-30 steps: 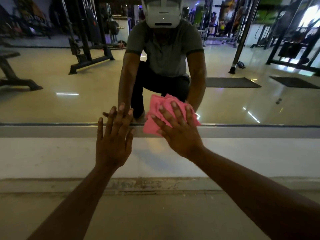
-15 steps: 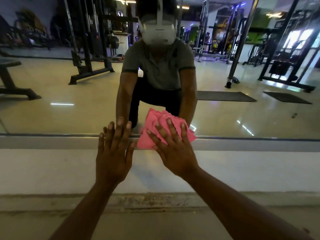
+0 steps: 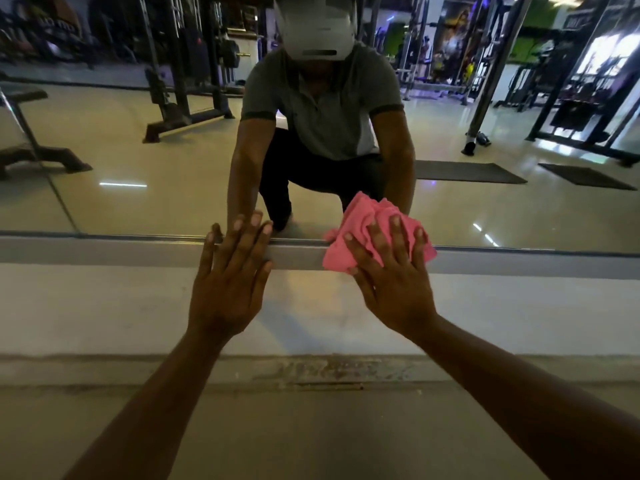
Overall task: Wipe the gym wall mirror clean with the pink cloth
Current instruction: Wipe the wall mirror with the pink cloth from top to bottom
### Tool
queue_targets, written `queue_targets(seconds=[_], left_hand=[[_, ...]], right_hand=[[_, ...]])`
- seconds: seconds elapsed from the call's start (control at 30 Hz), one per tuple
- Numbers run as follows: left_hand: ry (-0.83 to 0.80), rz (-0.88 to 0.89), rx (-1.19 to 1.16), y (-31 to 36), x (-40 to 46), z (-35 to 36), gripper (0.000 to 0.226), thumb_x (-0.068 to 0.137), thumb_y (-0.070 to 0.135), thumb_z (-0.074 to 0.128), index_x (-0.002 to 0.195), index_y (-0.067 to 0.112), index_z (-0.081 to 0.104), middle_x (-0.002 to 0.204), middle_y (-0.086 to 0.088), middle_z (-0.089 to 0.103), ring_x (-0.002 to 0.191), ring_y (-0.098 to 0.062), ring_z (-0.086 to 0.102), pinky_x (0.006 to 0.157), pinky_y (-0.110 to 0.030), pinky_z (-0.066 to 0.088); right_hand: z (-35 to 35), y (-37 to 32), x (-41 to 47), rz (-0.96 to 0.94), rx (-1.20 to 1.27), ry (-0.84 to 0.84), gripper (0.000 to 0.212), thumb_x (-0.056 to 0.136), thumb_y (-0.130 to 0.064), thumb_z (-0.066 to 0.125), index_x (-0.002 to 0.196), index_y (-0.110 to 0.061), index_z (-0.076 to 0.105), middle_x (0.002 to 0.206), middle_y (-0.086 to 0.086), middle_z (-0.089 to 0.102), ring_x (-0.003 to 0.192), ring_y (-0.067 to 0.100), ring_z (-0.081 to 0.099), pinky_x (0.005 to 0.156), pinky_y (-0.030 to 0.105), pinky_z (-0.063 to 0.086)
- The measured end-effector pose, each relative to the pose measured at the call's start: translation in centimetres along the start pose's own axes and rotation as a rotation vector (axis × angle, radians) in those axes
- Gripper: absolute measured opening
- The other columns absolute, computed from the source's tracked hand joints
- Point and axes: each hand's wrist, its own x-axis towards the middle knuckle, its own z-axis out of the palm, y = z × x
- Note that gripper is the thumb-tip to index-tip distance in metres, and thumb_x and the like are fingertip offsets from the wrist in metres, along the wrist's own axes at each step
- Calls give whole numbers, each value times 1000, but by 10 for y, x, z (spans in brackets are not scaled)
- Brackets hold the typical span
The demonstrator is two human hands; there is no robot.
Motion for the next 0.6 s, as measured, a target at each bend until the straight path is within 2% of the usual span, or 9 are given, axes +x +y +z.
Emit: queue_targets(seconds=[0.07,0.13,0.23,0.3,0.37,0.47,0.6], left_hand=[[-8,55,-8,-15,3,-1,67,112,30,55,170,11,30,180,-11,19,167,-32,19,132,-64,21],[2,77,14,-35,2,-6,68,111,29,57,170,9,30,180,-13,19,167,-35,18,132,-63,19],[-7,96,42,-74,4,-21,67,112,32,54,170,9,29,180,-13,19,166,-37,18,133,-62,15],[-34,155,36,-87,5,-26,67,112,31,55,170,9,30,180,-12,20,166,-36,20,132,-63,18],[-60,168,-12,-90,6,-25,68,112,30,57,170,10,29,180,-11,19,166,-36,19,132,-63,19],[-85,174,-69,-98,6,-24,71,109,28,61,169,7,30,179,-13,21,166,-35,21,132,-62,20],[-61,100,-56,-121,-6,-34,68,111,28,59,169,5,31,179,-13,24,166,-33,22,131,-63,23]], right_hand=[[7,-41,31,14,25,24,63,117,-48,48,173,-32,27,184,11,8,169,44,-4,131,73,-6],[19,-70,48,-53,52,20,63,117,-48,47,174,-32,25,184,10,6,169,42,-5,131,71,-9],[15,-49,16,-85,-13,7,67,115,-40,58,173,-30,27,184,11,9,170,42,2,132,72,2],[6,-47,11,-24,-39,-20,68,114,-39,60,173,-31,28,184,12,9,169,44,2,131,75,5],[11,-85,39,38,-9,-9,67,114,-40,59,173,-32,27,183,12,9,169,45,0,130,76,3],[21,-132,61,-95,18,-37,72,114,-33,60,175,-34,20,184,9,5,170,40,0,132,73,4],[1,-98,26,-33,-84,-71,80,111,-28,65,175,-32,16,184,10,-2,169,43,3,132,73,8]])
